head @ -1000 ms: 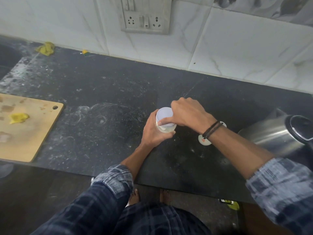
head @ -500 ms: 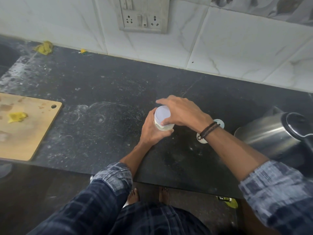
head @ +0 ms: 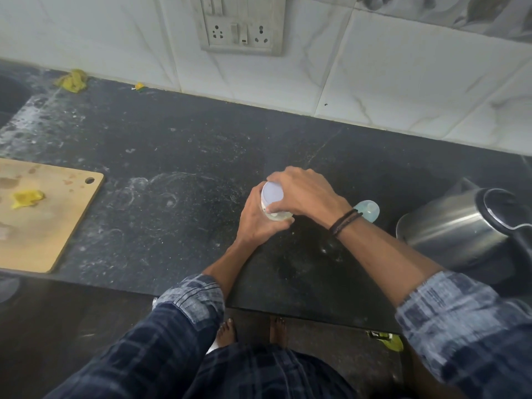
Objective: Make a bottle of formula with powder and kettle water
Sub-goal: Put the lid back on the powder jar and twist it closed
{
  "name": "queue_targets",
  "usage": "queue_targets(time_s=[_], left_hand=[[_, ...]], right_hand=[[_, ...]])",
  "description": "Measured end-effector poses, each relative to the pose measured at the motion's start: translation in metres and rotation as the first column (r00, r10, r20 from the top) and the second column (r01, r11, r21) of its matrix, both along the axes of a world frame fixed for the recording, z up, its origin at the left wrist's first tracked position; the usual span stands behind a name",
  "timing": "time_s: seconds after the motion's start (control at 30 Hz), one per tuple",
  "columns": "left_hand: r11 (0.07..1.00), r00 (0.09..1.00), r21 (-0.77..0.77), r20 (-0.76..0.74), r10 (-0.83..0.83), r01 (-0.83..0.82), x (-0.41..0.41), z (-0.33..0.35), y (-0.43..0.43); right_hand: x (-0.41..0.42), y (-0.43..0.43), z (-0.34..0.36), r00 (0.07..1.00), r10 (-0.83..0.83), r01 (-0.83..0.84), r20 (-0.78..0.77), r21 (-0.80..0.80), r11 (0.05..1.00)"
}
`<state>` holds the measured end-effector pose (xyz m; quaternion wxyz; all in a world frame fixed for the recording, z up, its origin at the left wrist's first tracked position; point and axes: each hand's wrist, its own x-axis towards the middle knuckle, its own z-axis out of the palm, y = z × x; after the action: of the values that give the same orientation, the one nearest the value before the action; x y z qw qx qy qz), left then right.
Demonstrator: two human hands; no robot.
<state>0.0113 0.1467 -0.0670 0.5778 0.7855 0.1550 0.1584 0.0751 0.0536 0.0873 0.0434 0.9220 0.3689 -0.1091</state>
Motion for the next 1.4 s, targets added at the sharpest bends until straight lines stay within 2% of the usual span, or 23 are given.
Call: queue_targets(time_s=[0.07,0.13,0.3,0.47,0.57,0.63,0.73,0.8,0.87,0.97,1.03,1.17,1.33,1.4], left_hand=[[1.0,1.0,0.018,0.01,-0.01,0.01,0.0,-0.001,0.001],[1.0,1.0,0.016,0.017,-0.01,0.01,0.001,-0.001,0.001],[1.0,1.0,-0.001,0.0,0.004,-0.004,0.0,0.0,0.0],[0.999,1.0,0.031,0.019,-0.01,0.009,0.001,-0.003,0.002],[1.0,1.0,0.014,0.009,-0.007,0.007,0.0,-0.001,0.001],[1.0,1.0,0.005,0.009,-0.002,0.002,0.0,-0.002,0.001],[1.0,1.0,0.007,-0.002,-0.002,0.002,0.001,0.0,0.001],[0.999,1.0,0.035,0.011,-0.01,0.009,0.002,-0.001,0.002],[0.999,1.0,0.046,0.012,-0.008,0.008,0.002,-0.001,0.002],[1.0,1.0,0.012,-0.02,-0.008,0.008,0.002,-0.001,0.002],[1.0,1.0,0.005,-0.017,-0.014,0.014,0.002,-0.001,0.002],[1.0,1.0,0.024,-0.007,-0.017,0.017,0.003,-0.001,0.002],[0.999,0.999,0.05,0.034,-0.022,0.02,0.002,-0.003,0.002],[0.997,0.997,0.072,0.066,-0.033,0.029,0.001,0.0,0.003]], right_hand=[[-0.001,0.004,-0.002,0.992,-0.045,0.048,0.12,-0.019,0.999],[0.0,0.003,0.0,0.985,-0.063,0.068,0.161,-0.029,0.997],[0.001,0.001,0.006,0.999,0.015,-0.016,-0.052,-0.02,1.0],[0.001,0.001,-0.003,0.993,-0.093,0.095,0.066,-0.021,0.995],[0.004,-0.004,0.002,0.996,-0.024,0.016,-0.083,-0.093,0.995],[0.006,-0.004,0.002,0.994,0.021,-0.029,-0.11,-0.074,0.997],[0.005,0.001,-0.005,0.997,-0.054,0.054,-0.048,0.004,0.999],[0.005,0.003,-0.009,0.996,-0.086,0.086,0.012,-0.01,0.996],[0.006,0.001,-0.009,0.997,-0.056,0.057,0.053,-0.031,0.998],[0.009,-0.002,-0.006,0.999,0.043,-0.044,-0.014,-0.04,0.998],[0.009,-0.002,-0.008,0.999,0.041,-0.042,-0.023,-0.025,0.999],[0.007,0.003,-0.02,0.999,0.001,-0.002,0.039,0.009,1.0],[0.011,-0.006,-0.038,0.991,0.105,-0.11,0.087,0.047,0.993],[0.01,-0.012,-0.05,0.98,0.121,-0.132,0.158,0.058,0.99]])
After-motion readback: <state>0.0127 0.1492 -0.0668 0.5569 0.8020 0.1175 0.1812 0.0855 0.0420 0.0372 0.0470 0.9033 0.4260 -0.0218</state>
